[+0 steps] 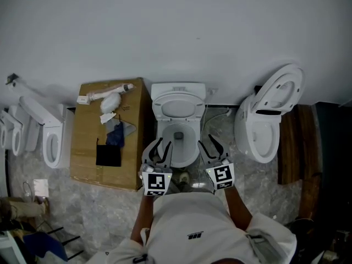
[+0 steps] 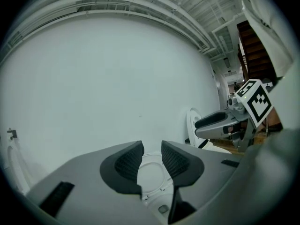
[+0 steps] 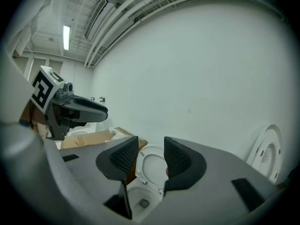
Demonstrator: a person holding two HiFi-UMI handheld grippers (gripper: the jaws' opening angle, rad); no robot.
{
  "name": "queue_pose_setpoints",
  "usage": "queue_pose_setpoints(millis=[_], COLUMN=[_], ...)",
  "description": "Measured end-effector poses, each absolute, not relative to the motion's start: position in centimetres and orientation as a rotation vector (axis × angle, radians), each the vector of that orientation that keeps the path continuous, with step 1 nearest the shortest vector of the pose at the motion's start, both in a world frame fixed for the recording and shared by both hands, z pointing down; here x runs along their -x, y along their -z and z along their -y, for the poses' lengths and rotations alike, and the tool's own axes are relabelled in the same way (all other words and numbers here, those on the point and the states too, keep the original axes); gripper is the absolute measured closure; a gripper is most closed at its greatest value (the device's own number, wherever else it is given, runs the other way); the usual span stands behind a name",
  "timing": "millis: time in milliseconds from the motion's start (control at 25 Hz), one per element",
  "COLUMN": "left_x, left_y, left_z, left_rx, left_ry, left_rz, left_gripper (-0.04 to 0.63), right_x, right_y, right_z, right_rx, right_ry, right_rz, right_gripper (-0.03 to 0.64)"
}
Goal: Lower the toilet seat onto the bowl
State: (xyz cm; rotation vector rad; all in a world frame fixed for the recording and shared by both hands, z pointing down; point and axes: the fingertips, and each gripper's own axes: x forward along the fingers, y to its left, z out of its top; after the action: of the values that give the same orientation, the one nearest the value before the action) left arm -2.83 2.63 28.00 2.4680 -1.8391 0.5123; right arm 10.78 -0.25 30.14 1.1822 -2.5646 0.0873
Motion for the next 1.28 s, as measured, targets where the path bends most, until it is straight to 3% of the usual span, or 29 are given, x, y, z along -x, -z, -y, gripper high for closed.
queue_pose_setpoints(millis=[1280], left_x=[8.1], left_y=[-40.0], left_z=[14.9], left_rx=[-2.484], left_ry=[-0.66], left_rz=[1.588], left_gripper=[0.453], right_x=[-5.7], right_y=[-39.7], right_z=[16.2], right_rx=[-1.237], right_ry=[-0.196], right_rz=[2.35], right_gripper=[0.445])
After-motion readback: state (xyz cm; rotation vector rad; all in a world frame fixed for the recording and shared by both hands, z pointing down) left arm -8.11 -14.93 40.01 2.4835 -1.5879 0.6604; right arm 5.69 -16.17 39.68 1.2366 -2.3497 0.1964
